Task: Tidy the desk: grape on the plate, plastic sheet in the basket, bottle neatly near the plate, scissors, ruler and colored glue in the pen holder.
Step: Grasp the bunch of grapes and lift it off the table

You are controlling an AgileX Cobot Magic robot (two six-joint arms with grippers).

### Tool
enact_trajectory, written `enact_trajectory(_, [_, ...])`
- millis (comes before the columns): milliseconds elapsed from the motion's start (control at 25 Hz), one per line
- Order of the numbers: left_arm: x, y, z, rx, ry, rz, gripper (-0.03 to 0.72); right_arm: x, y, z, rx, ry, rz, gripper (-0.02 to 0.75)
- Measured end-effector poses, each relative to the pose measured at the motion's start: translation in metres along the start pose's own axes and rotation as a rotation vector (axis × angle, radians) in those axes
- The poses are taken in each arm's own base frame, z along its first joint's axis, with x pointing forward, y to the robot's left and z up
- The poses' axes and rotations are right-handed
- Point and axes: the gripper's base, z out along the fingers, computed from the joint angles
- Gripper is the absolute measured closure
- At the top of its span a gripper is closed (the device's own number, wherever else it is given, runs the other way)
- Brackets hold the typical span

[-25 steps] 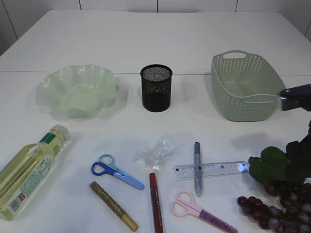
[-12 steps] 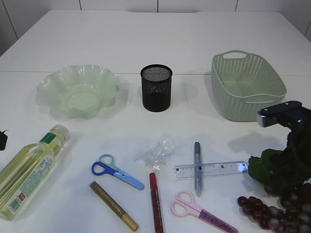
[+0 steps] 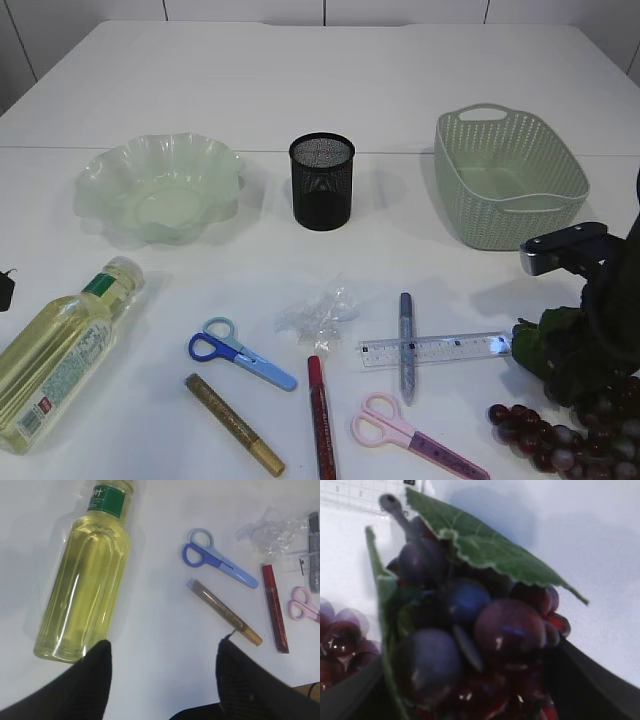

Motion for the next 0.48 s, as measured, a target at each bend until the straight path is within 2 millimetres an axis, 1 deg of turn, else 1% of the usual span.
enact_trajectory(160, [0.0000,0.0000,0.0000,0.000,0.000,0.000,0.211,-0.0008,-0.0011,0.0087,0.003,0.023,0.000,0.139])
enact_trajectory(280, [0.0000,0.0000,0.0000,0.000,0.000,0.000,0.211,-0.0008,-0.0015,0.0105,0.006,0.029,-0.001,0.157])
enact_trajectory(360, [0.0000,0.0000,0.0000,0.000,0.000,0.000,0.211,-0.0008,-0.0017,0.0107,0.007,0.030,0.002,0.203])
enact_trajectory(480, [0.0000,0.0000,0.0000,0.000,0.000,0.001,0.211,-0.0012,-0.0022,0.0105,0.012,0.029,-0.001,0.316])
